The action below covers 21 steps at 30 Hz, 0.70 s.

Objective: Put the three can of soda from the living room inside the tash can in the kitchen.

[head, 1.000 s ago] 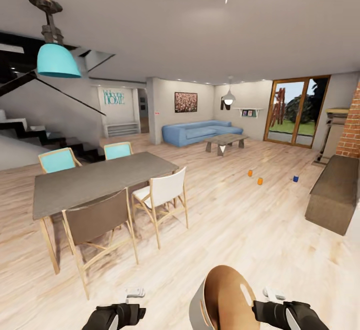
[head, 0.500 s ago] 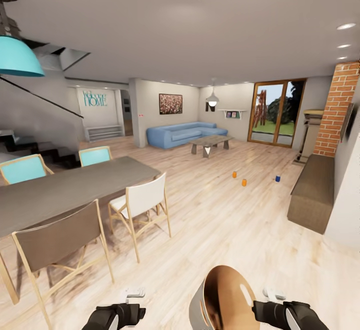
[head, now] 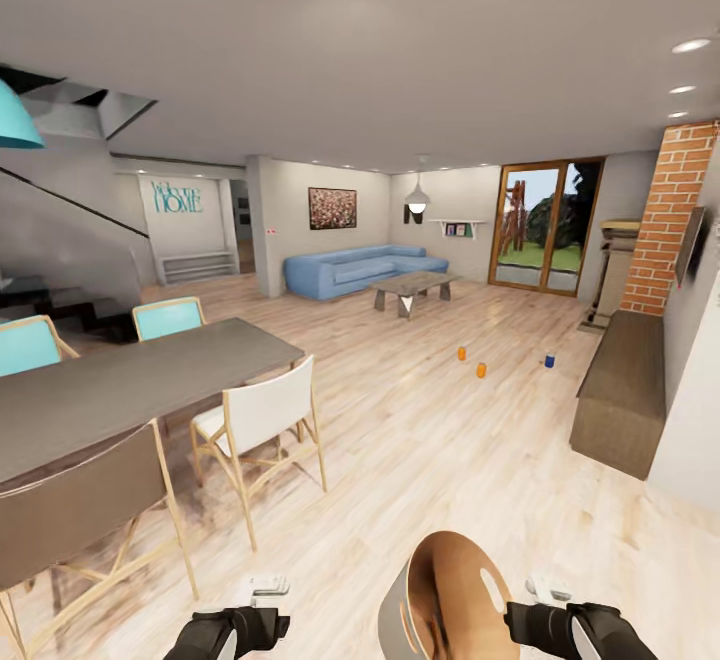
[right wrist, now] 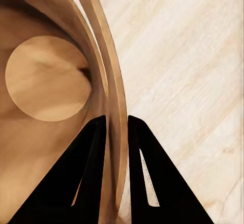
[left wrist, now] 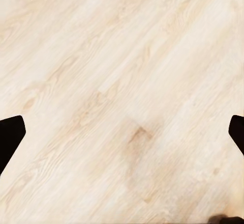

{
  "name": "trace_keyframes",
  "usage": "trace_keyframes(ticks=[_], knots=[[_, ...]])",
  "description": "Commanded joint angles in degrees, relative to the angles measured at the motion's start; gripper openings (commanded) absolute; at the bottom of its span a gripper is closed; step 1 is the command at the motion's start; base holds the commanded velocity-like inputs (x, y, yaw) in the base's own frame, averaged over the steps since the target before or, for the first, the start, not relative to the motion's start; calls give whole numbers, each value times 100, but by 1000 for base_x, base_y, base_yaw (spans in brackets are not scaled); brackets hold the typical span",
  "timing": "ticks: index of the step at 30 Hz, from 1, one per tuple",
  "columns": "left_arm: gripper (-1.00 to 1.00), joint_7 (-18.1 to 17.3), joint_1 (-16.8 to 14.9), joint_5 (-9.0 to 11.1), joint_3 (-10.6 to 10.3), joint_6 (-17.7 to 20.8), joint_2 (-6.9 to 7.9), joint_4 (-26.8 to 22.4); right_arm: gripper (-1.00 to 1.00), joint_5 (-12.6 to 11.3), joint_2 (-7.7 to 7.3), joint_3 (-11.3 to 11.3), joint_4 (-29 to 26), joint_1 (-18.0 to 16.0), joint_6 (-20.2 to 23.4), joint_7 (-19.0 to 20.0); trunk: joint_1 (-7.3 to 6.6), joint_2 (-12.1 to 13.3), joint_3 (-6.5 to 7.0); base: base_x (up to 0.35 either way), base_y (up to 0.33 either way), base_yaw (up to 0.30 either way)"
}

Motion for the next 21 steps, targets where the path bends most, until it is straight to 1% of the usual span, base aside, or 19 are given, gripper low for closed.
trace_keyframes(ticks=[1, 13, 21], knots=[[100, 21, 0, 2, 0, 0, 0, 0, -100, -105, 1, -11, -9, -5, 21, 29, 0, -1, 1, 297, -140, -164], [100, 57, 0, 3, 0, 0, 0, 0, -100, -104, 6, -3, -4, -5, 28, 30, 0, -1, 1, 297, -140, -195], [100, 58, 0, -2, 0, -8, 0, 0, -100, -104, 9, 1, -4, -2, 30, 30, 0, -1, 1, 298, -138, -32]])
